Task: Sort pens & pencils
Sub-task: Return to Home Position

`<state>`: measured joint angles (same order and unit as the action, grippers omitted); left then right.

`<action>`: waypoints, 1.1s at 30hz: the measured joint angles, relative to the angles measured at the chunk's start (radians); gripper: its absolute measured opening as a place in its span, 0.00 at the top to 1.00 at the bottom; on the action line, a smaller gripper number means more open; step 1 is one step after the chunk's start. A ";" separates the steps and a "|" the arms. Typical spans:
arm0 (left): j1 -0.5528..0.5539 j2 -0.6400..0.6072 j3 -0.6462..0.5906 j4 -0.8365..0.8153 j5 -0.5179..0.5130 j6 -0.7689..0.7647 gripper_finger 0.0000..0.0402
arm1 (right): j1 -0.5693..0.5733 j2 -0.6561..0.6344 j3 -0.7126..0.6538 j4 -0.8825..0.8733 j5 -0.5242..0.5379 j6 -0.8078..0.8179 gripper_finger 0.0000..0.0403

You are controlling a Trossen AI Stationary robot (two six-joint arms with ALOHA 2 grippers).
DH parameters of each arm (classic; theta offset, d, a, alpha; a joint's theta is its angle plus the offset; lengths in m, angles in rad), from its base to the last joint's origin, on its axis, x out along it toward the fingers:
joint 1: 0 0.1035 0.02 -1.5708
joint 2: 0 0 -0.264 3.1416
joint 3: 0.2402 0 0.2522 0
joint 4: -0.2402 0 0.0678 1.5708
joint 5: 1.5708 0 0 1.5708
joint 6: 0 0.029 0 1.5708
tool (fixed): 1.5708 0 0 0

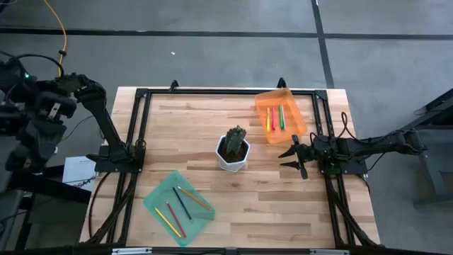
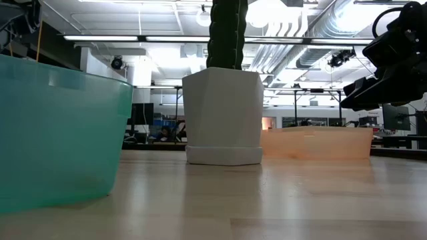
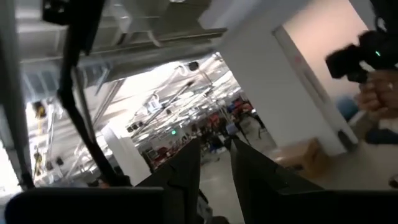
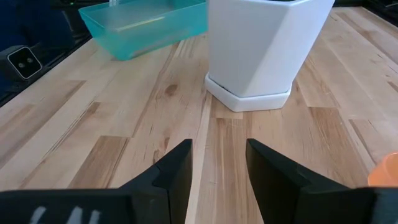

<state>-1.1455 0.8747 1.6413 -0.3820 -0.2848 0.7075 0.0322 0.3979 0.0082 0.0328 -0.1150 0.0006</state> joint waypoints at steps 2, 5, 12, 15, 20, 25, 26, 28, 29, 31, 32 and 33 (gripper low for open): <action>0.000 -0.007 0.000 -0.025 0.014 0.014 0.80 | 0.000 0.000 0.000 0.000 0.000 0.000 0.65; 0.000 -0.024 0.000 -0.062 0.040 -0.033 0.80 | 0.000 0.000 0.000 0.000 0.000 0.000 0.65; 0.000 -0.093 0.002 -0.134 0.111 -0.096 0.80 | 0.000 0.000 0.000 0.000 0.000 0.000 0.65; 0.000 -0.093 0.000 -0.160 0.120 -0.084 0.80 | 0.000 0.000 0.000 0.000 0.000 0.000 0.65; 0.000 -0.104 0.000 -0.268 0.086 -0.083 0.80 | 0.000 0.000 0.000 0.000 0.000 0.000 0.65; 0.000 -0.112 0.000 -0.330 0.037 -0.088 0.80 | 0.000 0.000 0.000 0.000 0.000 0.000 0.65; 0.000 -0.110 0.000 -0.313 0.038 -0.087 0.80 | 0.000 0.000 0.000 0.000 0.000 0.000 0.65; 0.000 -0.111 0.000 -0.306 0.038 -0.084 0.80 | 0.000 0.000 0.000 0.000 0.000 0.000 0.65; 0.000 -0.112 0.000 -0.306 0.039 -0.087 0.80 | 0.000 0.000 0.000 0.000 0.000 0.000 0.65; 0.000 -0.113 0.001 -0.319 0.038 -0.112 0.80 | 0.000 0.000 0.000 0.000 0.000 0.000 0.65; 0.000 -0.113 0.001 -0.339 0.037 -0.132 0.80 | 0.000 0.000 0.000 0.000 0.000 0.000 0.65; 0.000 -0.112 0.000 -0.361 0.037 -0.154 0.80 | 0.000 0.000 0.000 0.000 0.000 0.000 0.65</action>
<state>-1.1458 0.7631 1.6413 -0.7433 -0.2478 0.5534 0.0322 0.3981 0.0082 0.0326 -0.1154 0.0006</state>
